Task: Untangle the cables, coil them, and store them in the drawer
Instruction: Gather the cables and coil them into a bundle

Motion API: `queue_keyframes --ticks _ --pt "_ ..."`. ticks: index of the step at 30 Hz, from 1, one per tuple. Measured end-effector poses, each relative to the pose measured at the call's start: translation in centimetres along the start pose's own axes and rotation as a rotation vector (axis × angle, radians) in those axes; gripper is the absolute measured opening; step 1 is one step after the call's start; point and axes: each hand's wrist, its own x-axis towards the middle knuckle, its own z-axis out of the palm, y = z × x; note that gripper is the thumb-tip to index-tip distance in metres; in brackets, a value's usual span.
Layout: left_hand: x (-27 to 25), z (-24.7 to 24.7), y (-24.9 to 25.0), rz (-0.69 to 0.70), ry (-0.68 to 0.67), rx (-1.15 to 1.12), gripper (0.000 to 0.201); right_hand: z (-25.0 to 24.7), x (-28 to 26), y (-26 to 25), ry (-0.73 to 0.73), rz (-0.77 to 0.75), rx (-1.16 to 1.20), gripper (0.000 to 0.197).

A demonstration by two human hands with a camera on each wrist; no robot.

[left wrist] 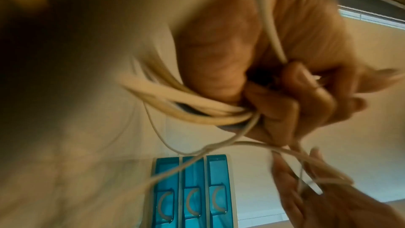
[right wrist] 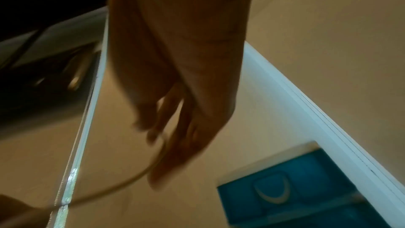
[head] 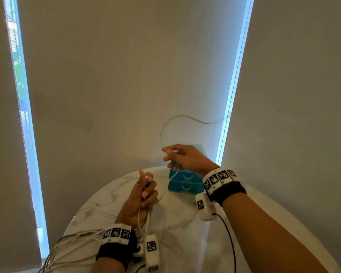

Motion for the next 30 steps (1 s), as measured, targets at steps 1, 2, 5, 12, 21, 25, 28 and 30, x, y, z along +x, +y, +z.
queue_keyframes --ticks 1,2,5,12,21,25,28,30 --pt "-0.2 -0.1 0.1 -0.003 -0.068 -0.019 0.040 0.6 0.3 -0.2 -0.124 0.026 -0.146 0.043" --pt "-0.3 -0.1 0.2 -0.002 -0.115 -0.021 0.039 0.7 0.5 0.1 -0.126 0.036 -0.221 0.051" --pt "-0.3 0.5 0.7 0.029 -0.086 0.077 0.047 -0.2 -1.6 2.2 0.141 0.000 0.048 0.041" --pt "0.5 1.5 -0.5 0.063 0.186 0.415 0.052 1.4 -10.2 10.3 0.305 0.222 0.443 0.028" --pt "1.1 1.7 -1.7 0.085 0.387 0.517 0.034 4.9 -12.2 10.8 -0.049 0.215 0.581 0.027" --pt "1.5 2.3 -0.8 0.112 0.383 0.406 0.036 5.9 -12.6 10.6 -0.269 0.245 0.388 0.028" --pt "1.8 3.8 0.1 0.118 0.321 0.499 0.035 6.9 -12.5 10.4 -0.292 0.244 0.464 0.031" --pt "2.3 5.6 0.5 0.090 0.301 0.648 0.041 8.0 -12.2 10.5 -0.272 0.217 0.477 0.036"
